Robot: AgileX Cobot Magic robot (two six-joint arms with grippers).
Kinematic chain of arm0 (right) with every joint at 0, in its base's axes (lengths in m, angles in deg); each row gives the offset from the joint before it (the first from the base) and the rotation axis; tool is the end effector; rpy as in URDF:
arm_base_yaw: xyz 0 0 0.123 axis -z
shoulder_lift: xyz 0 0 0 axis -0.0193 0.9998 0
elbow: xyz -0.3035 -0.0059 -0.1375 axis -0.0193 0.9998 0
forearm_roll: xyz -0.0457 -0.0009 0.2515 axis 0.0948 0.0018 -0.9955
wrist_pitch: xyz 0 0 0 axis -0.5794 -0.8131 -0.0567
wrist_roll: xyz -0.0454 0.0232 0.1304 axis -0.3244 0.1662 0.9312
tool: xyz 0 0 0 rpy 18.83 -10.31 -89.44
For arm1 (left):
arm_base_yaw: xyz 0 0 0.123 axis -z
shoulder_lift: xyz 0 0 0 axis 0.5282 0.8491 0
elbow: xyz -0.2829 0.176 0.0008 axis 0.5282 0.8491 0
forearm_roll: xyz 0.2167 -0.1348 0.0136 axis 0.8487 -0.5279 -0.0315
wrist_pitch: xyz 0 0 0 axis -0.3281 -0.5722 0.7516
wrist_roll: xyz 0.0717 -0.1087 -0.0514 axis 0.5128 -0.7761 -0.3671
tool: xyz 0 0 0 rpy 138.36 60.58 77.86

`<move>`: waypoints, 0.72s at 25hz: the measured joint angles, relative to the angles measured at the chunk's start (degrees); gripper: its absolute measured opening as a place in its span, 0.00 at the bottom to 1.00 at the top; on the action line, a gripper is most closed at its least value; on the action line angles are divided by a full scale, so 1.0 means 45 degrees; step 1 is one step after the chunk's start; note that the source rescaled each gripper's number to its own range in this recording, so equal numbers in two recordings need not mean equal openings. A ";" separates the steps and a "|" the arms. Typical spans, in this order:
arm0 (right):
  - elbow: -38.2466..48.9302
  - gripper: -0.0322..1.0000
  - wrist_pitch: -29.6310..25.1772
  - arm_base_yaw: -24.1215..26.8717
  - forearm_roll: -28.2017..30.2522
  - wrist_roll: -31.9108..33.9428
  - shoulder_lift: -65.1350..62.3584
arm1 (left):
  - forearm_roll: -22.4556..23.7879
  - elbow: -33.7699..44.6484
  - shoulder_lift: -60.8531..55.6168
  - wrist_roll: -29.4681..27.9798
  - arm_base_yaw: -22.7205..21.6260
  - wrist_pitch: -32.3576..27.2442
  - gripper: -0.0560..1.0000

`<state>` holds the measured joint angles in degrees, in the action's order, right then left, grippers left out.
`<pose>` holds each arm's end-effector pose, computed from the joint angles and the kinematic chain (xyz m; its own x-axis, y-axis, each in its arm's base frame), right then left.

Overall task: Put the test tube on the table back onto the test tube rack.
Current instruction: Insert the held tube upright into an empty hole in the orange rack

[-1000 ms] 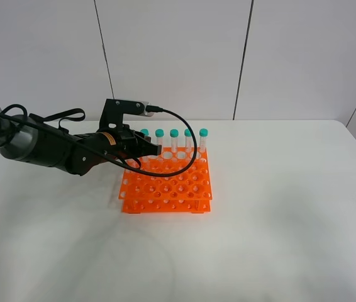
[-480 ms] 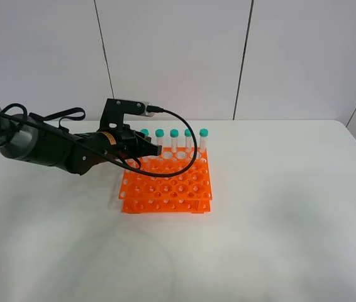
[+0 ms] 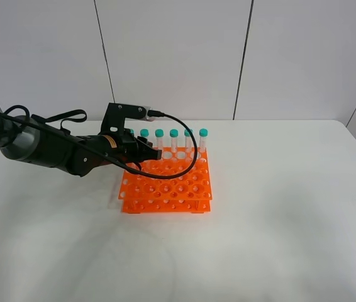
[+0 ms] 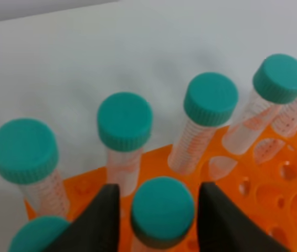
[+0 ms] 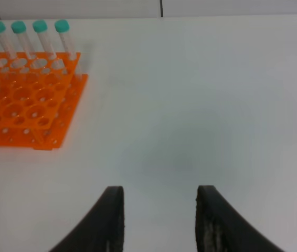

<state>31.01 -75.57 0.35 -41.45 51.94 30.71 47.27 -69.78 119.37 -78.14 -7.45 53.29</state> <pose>-0.0049 0.0097 0.2602 -0.4256 0.0424 -0.9039 -0.0569 0.9957 0.0735 0.4212 -0.1899 0.1591 -0.4782 0.1200 -0.8700 0.3650 0.9282 -0.0725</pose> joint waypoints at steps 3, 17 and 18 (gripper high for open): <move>0.0000 0.86 0.0000 0.0000 0.0000 0.0000 0.0000 | 0.0000 0.0000 0.0000 0.0000 0.0017 0.0000 0.75; 0.0000 0.86 0.0000 0.0000 0.0000 0.0000 0.0000 | 0.0038 0.0000 0.0000 -0.0011 0.0020 -0.0088 0.79; 0.0000 0.86 0.0000 0.0000 0.0000 0.0000 0.0000 | 0.0038 0.0000 0.0000 -0.0012 0.0020 -0.0102 0.79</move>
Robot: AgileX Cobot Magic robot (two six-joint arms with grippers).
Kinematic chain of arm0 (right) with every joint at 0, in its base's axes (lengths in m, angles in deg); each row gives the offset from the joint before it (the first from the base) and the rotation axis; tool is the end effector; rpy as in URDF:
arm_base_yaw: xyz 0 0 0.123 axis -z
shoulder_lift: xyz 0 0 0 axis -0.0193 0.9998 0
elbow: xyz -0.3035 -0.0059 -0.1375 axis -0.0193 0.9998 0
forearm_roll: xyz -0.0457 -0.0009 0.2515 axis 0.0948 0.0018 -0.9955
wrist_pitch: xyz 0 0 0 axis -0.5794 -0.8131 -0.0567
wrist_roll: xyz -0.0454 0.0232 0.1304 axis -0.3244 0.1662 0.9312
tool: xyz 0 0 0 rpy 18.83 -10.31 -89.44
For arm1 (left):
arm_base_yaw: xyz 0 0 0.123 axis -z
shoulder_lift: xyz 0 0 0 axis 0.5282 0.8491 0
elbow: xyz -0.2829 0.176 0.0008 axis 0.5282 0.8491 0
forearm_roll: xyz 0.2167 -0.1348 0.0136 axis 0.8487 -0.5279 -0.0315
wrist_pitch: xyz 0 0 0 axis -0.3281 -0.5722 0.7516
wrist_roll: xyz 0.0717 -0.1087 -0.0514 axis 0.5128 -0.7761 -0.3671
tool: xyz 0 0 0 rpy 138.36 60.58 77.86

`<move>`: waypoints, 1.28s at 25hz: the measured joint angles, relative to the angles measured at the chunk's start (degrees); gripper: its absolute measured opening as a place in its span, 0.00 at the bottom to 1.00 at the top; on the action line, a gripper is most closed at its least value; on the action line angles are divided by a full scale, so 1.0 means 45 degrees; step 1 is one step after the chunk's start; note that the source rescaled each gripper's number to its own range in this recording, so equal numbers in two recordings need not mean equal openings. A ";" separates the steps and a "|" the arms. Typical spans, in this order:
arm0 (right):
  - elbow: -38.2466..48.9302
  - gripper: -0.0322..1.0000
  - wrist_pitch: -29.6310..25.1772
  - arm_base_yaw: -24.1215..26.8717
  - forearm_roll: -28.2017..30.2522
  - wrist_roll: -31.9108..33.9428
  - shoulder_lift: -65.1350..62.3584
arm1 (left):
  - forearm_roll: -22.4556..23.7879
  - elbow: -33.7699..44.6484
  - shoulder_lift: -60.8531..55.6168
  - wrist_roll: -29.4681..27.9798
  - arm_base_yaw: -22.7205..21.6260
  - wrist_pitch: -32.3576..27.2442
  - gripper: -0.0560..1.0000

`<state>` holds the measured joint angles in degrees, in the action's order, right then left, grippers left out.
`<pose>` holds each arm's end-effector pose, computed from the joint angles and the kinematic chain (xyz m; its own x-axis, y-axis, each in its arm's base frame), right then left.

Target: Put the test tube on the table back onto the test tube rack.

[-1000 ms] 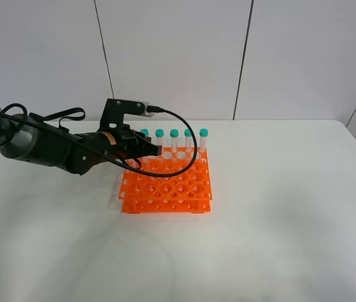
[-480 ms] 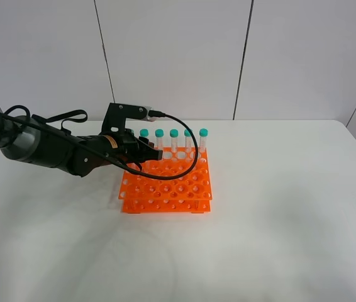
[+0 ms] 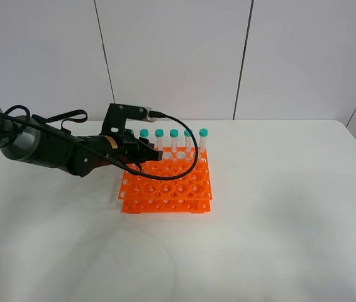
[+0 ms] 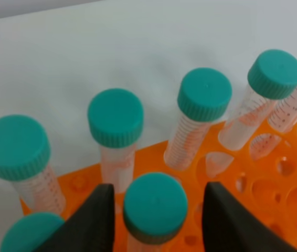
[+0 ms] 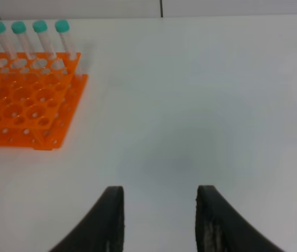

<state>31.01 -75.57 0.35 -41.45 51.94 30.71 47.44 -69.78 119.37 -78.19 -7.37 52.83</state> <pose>-0.0049 0.0097 0.2602 -0.4256 0.0424 -0.9039 -0.0569 0.9957 0.0735 0.4204 -0.1904 0.1581 -0.4837 0.1253 -0.8662 0.3676 0.9272 -0.0712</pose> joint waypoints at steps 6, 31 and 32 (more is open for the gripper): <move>0.0000 0.86 0.0000 0.0000 0.0000 0.0000 0.0000 | 0.0014 0.0000 -0.0442 0.0000 0.0010 -0.0597 0.79; 0.0000 0.86 0.0000 0.0000 0.0000 0.0000 0.0000 | 0.0081 0.0011 -0.3966 0.0926 -0.3643 -0.4708 0.79; 0.0000 0.86 0.0000 0.0000 0.0000 0.0000 0.0000 | 0.0081 0.0011 -0.3998 0.0926 -0.3813 -0.4833 0.79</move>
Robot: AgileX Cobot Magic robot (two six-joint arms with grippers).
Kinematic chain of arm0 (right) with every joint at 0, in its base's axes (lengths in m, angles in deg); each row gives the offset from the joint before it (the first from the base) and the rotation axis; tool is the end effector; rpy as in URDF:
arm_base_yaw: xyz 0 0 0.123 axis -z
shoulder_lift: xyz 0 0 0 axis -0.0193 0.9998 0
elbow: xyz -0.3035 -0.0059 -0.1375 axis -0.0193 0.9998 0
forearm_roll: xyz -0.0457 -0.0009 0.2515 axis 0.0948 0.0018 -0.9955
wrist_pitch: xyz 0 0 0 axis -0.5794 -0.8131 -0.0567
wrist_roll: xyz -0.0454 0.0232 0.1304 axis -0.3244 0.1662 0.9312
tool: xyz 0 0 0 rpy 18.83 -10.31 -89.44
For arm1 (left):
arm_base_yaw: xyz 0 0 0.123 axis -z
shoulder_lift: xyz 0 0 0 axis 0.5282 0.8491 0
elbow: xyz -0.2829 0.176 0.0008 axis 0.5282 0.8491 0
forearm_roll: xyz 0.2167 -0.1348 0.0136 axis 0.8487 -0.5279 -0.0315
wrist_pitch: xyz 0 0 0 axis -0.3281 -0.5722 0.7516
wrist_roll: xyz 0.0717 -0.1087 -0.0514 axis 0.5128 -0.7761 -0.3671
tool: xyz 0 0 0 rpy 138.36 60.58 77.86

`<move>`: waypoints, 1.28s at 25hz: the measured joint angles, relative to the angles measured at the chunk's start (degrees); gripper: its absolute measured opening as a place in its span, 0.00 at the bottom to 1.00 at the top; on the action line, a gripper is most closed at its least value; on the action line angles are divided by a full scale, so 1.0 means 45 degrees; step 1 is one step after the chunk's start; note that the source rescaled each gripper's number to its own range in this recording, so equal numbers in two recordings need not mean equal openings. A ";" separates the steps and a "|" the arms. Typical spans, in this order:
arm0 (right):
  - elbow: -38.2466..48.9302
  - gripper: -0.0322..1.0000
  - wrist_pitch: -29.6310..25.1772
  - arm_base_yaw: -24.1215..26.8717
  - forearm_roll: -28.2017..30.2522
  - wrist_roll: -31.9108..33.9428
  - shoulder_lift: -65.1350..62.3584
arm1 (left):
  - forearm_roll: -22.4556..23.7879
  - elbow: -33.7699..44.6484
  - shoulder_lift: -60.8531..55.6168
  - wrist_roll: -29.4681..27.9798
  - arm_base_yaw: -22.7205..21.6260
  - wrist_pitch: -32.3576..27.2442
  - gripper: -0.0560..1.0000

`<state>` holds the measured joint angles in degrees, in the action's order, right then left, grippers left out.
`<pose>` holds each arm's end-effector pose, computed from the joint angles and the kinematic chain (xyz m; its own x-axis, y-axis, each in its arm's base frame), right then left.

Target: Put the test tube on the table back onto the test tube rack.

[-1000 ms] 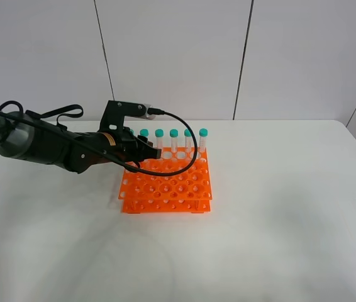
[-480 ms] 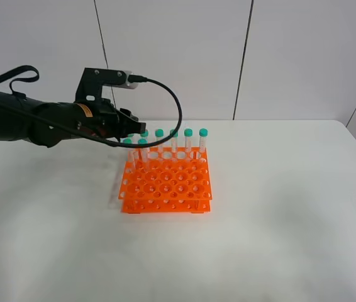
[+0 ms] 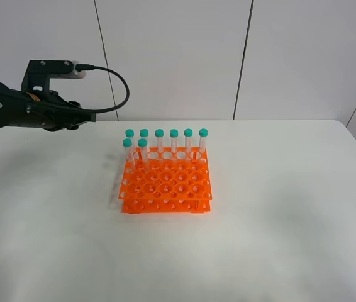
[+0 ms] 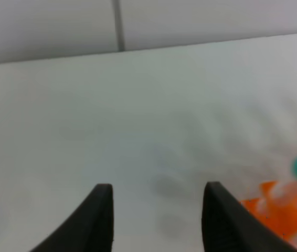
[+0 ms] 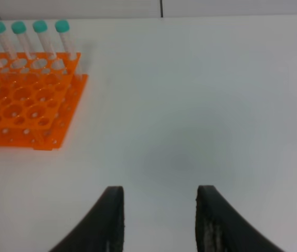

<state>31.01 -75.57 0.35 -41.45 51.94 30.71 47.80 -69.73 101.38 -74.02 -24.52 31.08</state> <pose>-0.0049 0.0097 0.2602 -0.4256 0.0424 -0.9039 -0.0569 0.9957 0.0735 0.4043 -0.0523 0.2499 -0.5479 0.0613 -0.8343 0.1231 0.9924 -0.0079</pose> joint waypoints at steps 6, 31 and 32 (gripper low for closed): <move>0.0000 0.86 0.0000 0.0000 0.0000 0.0000 0.0000 | 0.0010 0.0016 -0.0254 0.0000 -0.0383 -0.1975 0.79; 0.0000 0.86 0.0000 0.0000 -0.0010 0.0000 0.0000 | 0.0389 0.0183 -1.1098 0.0036 -0.0425 -1.2356 0.79; 0.0000 0.86 0.0000 0.0000 -0.0010 0.0000 0.0000 | 0.0389 0.0322 -1.1671 0.0036 -0.0425 -1.2506 0.79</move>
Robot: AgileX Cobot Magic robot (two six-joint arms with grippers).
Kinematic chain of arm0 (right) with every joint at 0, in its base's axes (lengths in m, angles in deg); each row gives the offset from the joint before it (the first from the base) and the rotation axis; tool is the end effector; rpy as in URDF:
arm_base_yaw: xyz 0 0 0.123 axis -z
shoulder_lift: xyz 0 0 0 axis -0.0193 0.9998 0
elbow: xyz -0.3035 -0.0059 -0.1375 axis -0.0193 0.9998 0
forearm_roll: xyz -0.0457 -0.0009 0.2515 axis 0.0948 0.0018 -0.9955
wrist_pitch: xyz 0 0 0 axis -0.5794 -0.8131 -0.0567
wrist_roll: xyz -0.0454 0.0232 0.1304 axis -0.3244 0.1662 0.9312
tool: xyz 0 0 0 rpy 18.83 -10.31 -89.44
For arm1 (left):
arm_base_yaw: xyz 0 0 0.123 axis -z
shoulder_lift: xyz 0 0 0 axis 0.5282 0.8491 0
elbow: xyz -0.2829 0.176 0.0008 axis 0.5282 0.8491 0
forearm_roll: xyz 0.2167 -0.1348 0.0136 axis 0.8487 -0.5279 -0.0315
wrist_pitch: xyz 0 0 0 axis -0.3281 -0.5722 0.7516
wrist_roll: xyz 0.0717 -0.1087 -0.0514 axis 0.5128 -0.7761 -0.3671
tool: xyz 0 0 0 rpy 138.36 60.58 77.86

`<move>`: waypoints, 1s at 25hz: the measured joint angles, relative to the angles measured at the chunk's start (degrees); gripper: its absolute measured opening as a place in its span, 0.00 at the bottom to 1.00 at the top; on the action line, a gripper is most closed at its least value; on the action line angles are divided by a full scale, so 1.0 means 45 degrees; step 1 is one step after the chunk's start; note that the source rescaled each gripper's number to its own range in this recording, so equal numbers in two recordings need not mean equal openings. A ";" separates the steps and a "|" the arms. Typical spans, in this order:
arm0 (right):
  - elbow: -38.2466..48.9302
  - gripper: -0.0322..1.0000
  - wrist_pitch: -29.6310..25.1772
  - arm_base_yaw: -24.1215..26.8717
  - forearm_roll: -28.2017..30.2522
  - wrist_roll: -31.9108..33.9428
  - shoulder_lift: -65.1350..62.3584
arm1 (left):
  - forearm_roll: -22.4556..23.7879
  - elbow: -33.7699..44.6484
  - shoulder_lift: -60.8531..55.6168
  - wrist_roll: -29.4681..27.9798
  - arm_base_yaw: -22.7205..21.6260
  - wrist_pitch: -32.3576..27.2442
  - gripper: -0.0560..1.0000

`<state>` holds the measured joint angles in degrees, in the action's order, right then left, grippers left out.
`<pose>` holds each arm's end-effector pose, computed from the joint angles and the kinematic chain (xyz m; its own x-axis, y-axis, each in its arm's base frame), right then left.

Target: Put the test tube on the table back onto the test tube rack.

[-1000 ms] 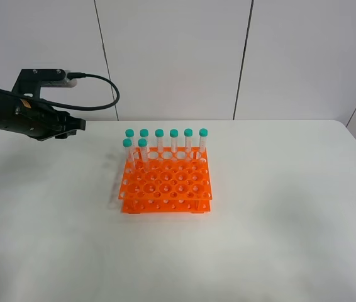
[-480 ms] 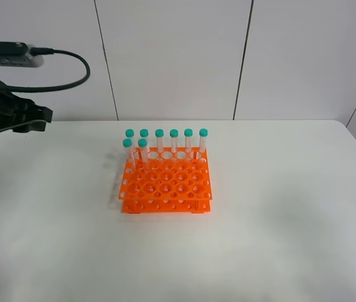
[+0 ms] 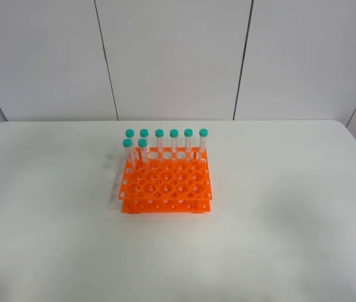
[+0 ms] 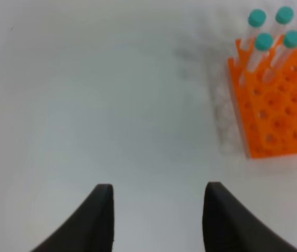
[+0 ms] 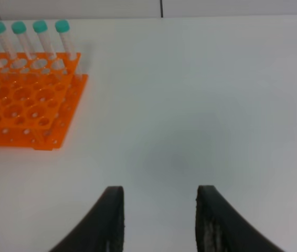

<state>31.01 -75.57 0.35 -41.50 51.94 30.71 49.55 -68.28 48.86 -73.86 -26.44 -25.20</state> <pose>-0.0050 0.0098 0.2602 -0.4257 0.0428 -0.9039 -0.0573 0.9956 0.0742 0.1264 -0.0105 0.3846 -0.6202 0.0770 -0.7806 0.0971 0.9951 0.0210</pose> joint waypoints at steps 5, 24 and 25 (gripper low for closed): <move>0.0000 0.86 0.0000 0.0000 0.0000 0.0000 0.0000 | 0.0000 0.1586 -0.2870 0.0000 0.0000 -0.0788 0.79; 0.0000 0.86 0.0000 0.0000 0.0000 0.0000 0.0000 | -0.0009 0.4875 -0.7824 -0.1646 0.0000 -0.2437 0.79; 0.0000 0.86 0.0000 0.0000 0.0000 0.0000 0.0000 | -0.0009 0.4875 -0.7957 -0.1646 0.0000 -0.2424 0.79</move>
<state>31.01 -75.57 0.35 -41.50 51.94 30.71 49.51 -46.34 13.05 -81.26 -26.44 -36.10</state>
